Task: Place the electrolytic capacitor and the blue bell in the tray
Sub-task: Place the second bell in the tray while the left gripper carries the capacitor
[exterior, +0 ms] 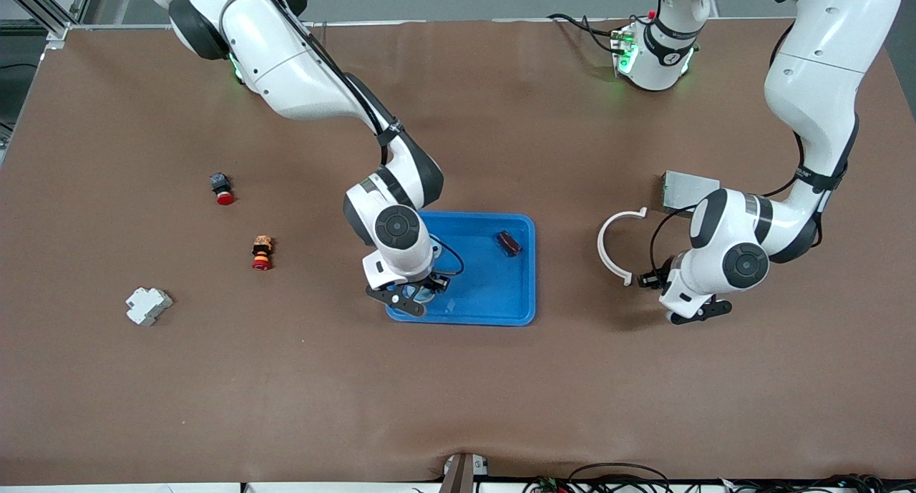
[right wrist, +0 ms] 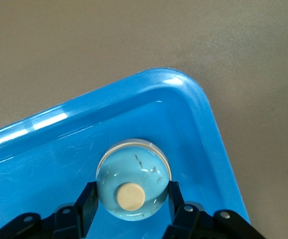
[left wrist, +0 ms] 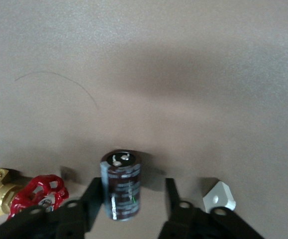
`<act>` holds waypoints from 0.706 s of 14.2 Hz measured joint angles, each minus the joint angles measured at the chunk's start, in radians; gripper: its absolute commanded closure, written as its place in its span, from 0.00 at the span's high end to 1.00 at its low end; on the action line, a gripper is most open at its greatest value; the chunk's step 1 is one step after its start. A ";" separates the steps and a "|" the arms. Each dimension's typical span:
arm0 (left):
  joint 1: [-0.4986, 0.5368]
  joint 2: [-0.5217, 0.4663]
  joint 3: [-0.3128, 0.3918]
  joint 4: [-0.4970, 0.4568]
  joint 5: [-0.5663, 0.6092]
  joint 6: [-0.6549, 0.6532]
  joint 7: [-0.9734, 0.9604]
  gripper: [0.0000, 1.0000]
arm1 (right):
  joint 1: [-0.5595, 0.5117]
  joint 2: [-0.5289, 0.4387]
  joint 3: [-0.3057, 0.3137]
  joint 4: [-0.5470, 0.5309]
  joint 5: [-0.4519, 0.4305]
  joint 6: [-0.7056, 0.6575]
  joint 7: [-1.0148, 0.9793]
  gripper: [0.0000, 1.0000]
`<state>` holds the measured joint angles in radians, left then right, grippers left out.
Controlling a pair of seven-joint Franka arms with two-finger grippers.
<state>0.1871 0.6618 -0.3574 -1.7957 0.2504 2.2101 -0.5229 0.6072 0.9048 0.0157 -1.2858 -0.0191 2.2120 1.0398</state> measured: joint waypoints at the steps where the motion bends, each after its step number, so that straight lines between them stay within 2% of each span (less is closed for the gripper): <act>1: 0.000 0.000 0.000 0.000 0.000 0.000 -0.009 0.25 | 0.000 0.001 0.000 0.000 0.000 0.003 0.000 1.00; 4: 0.000 0.001 0.000 0.000 0.000 0.002 -0.016 0.02 | 0.005 0.007 0.000 -0.006 -0.008 0.033 0.000 1.00; 10: 0.000 0.000 -0.003 0.026 0.000 0.020 -0.093 0.01 | 0.011 0.015 0.000 -0.002 -0.019 0.049 0.001 1.00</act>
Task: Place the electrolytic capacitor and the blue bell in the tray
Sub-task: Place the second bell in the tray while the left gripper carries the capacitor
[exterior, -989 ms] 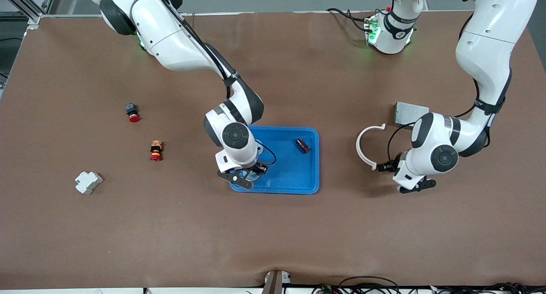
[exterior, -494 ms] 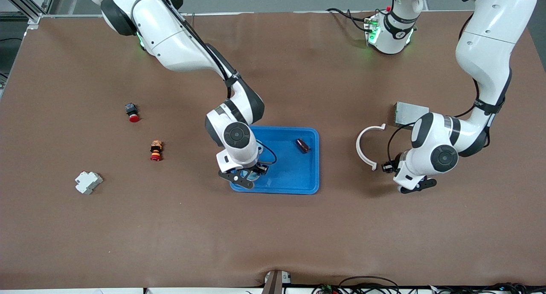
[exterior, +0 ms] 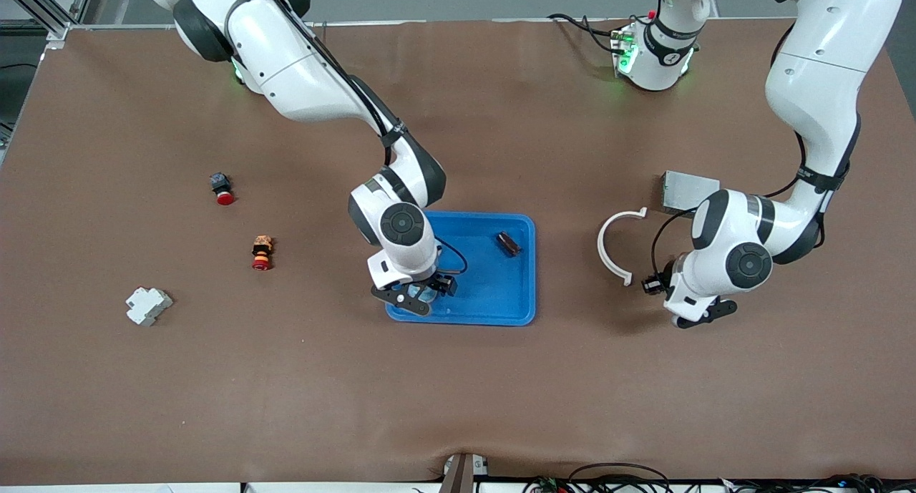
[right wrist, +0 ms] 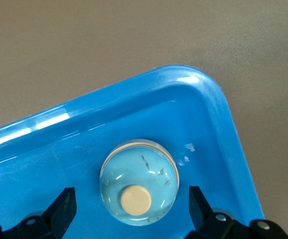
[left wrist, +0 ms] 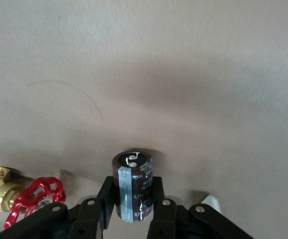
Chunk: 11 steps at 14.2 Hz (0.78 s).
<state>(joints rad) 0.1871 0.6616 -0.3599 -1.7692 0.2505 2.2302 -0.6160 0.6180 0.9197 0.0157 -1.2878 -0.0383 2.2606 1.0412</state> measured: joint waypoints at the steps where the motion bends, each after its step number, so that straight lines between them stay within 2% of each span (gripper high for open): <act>1: -0.002 -0.001 -0.003 0.016 0.000 0.000 -0.023 0.01 | 0.000 -0.001 0.000 0.005 -0.001 -0.001 0.000 1.00; 7: -0.021 -0.011 -0.068 0.087 0.000 0.000 -0.303 0.01 | -0.002 -0.046 -0.014 0.035 -0.003 -0.113 -0.023 1.00; 11: -0.102 -0.012 -0.078 0.154 0.000 -0.016 -0.493 0.01 | -0.053 -0.116 -0.027 0.045 -0.004 -0.217 -0.127 1.00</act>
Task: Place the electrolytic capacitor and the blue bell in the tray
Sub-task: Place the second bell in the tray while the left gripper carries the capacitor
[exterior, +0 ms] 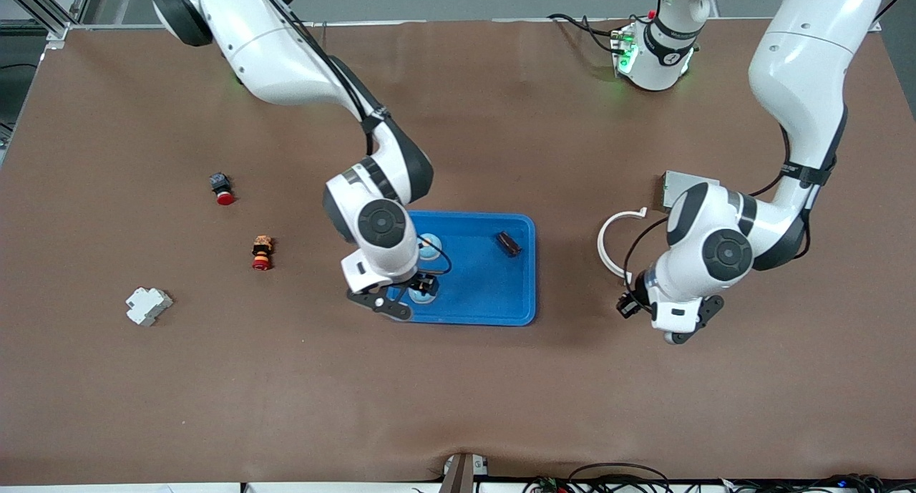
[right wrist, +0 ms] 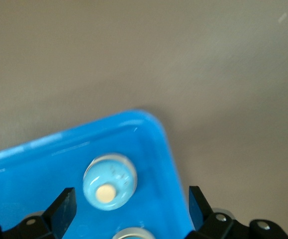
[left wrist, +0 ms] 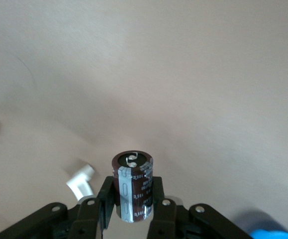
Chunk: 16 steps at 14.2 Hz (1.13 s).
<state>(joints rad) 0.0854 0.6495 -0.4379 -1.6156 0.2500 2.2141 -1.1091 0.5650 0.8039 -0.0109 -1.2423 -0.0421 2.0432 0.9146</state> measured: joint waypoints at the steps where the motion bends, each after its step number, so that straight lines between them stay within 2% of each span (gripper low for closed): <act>1: -0.025 0.000 -0.001 0.016 0.000 -0.002 -0.043 0.01 | -0.025 -0.022 0.000 0.002 0.000 -0.011 -0.042 1.00; 4: -0.093 0.001 0.000 0.049 0.000 -0.006 -0.142 0.01 | -0.101 -0.095 -0.001 0.003 0.000 -0.091 -0.209 1.00; 11: -0.224 0.042 0.001 0.120 0.000 -0.006 -0.256 0.01 | -0.337 -0.253 -0.005 0.004 -0.001 -0.272 -0.774 1.00; 16: -0.290 0.083 0.006 0.166 0.000 0.016 -0.303 0.01 | -0.495 -0.339 -0.005 0.004 -0.001 -0.311 -1.057 1.00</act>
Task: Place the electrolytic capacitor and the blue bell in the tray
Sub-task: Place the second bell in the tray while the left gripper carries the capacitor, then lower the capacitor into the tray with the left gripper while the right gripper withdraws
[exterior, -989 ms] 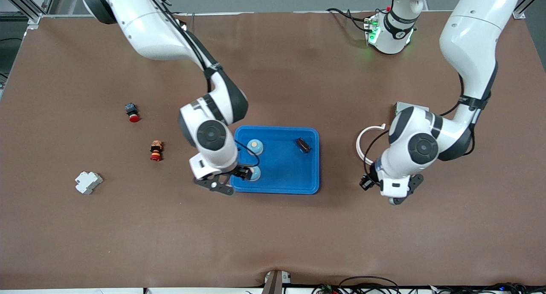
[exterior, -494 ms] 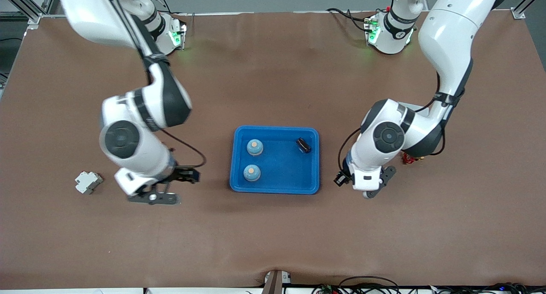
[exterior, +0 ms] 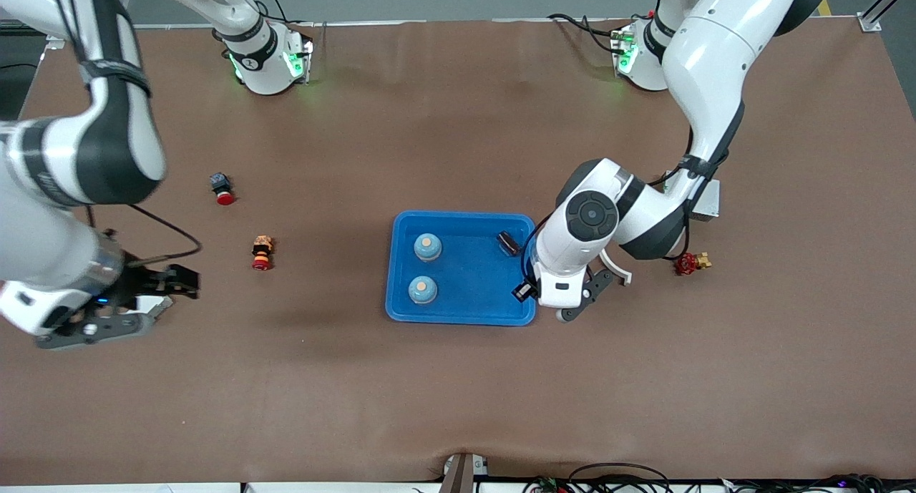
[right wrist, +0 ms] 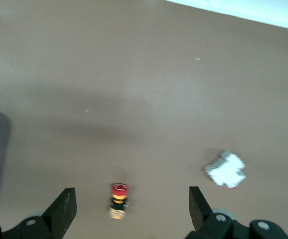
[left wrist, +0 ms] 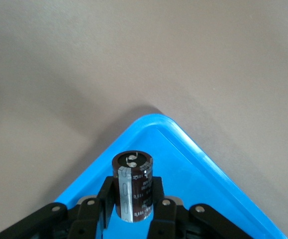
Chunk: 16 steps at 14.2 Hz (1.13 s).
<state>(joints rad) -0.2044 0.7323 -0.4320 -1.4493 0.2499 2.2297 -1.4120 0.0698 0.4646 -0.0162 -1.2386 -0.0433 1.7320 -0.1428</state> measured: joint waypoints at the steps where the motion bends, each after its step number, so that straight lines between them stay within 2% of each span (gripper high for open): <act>1: -0.003 0.009 0.001 0.001 0.000 0.023 -0.007 0.01 | -0.021 -0.015 0.000 0.000 0.000 -0.027 -0.017 1.00; 4: -0.020 0.045 0.006 0.003 0.000 0.106 -0.026 0.01 | -0.045 -0.064 0.000 0.001 0.000 -0.126 -0.021 1.00; 8: -0.102 0.088 0.077 0.005 0.000 0.166 -0.068 0.01 | -0.055 -0.169 -0.003 -0.001 0.000 -0.209 0.057 1.00; 14: -0.126 0.117 0.088 0.007 0.000 0.168 -0.082 0.01 | -0.083 -0.257 -0.004 -0.028 0.000 -0.270 0.081 1.00; 16: -0.126 0.120 0.088 0.007 0.000 0.168 -0.082 0.01 | -0.099 -0.298 -0.005 -0.091 0.000 -0.241 0.081 1.00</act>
<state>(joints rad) -0.3306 0.8523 -0.3438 -1.4428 0.2499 2.3978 -1.4939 -0.0290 0.1663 -0.0209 -1.3296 -0.0429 1.4907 -0.0617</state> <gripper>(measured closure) 0.656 0.000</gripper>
